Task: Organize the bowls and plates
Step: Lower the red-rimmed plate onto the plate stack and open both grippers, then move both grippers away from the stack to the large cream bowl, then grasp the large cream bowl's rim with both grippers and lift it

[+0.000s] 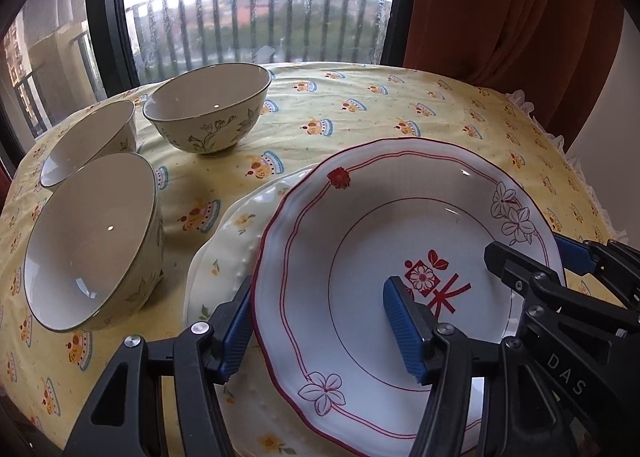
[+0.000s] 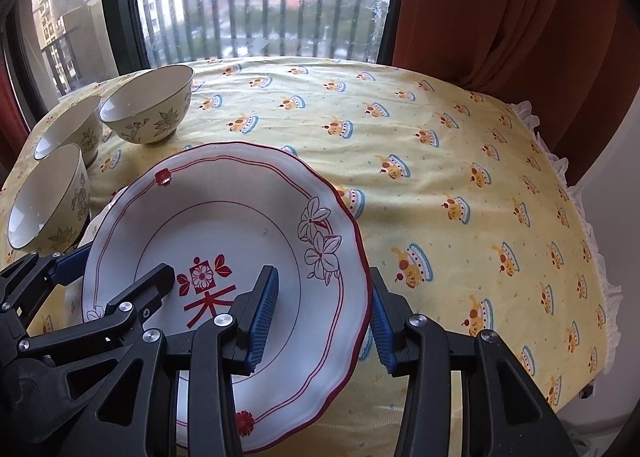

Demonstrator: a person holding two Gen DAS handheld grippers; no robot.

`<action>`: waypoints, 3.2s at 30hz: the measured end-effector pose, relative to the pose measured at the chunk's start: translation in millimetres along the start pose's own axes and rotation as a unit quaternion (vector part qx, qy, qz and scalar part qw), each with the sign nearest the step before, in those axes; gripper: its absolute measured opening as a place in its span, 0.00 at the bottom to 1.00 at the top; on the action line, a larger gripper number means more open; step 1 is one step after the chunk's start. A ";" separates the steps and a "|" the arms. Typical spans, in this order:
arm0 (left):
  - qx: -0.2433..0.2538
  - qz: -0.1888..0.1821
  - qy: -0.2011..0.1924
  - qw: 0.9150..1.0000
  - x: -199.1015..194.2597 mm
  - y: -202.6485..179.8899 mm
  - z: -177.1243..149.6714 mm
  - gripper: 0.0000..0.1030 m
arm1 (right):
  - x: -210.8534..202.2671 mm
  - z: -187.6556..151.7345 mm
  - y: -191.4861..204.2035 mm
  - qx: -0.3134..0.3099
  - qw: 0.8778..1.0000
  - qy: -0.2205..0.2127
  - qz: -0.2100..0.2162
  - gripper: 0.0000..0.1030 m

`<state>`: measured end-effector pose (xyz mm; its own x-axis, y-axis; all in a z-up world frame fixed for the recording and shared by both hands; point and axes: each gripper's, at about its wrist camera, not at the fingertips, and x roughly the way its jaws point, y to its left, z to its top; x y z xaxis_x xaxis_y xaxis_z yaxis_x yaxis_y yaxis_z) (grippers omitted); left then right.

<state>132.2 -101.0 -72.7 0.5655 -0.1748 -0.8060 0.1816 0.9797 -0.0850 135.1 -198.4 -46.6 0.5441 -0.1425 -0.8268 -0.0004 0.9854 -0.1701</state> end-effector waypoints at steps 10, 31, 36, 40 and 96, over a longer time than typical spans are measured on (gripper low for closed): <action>-0.010 0.006 0.001 1.000 1.1 -1.2 1.9 0.62 | -0.4 0.6 0.0 0.005 1.000 0.001 -0.014 0.47; 0.015 0.077 0.016 0.997 -9.9 -15.8 -4.2 0.82 | -4.5 2.0 3.5 0.006 1.000 -0.017 0.013 0.45; 0.020 0.077 0.010 0.997 -19.1 -12.8 -10.8 0.83 | -4.1 -3.2 8.7 0.014 1.000 -0.005 0.015 0.46; 0.020 0.077 0.026 0.997 -18.0 -7.6 -16.2 0.84 | 1.3 -8.8 15.7 0.020 0.999 0.012 0.029 0.46; -0.064 0.070 -0.056 0.994 -37.7 166.3 25.5 0.80 | -20.9 72.9 180.0 -0.019 0.993 -0.061 0.095 0.69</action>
<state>161.5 66.0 -41.6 0.6658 -0.0394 -0.7451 -0.0042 0.9984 -0.0565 184.9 -11.2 -20.9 0.6285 0.0612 -0.7754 -0.1441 0.9888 -0.0388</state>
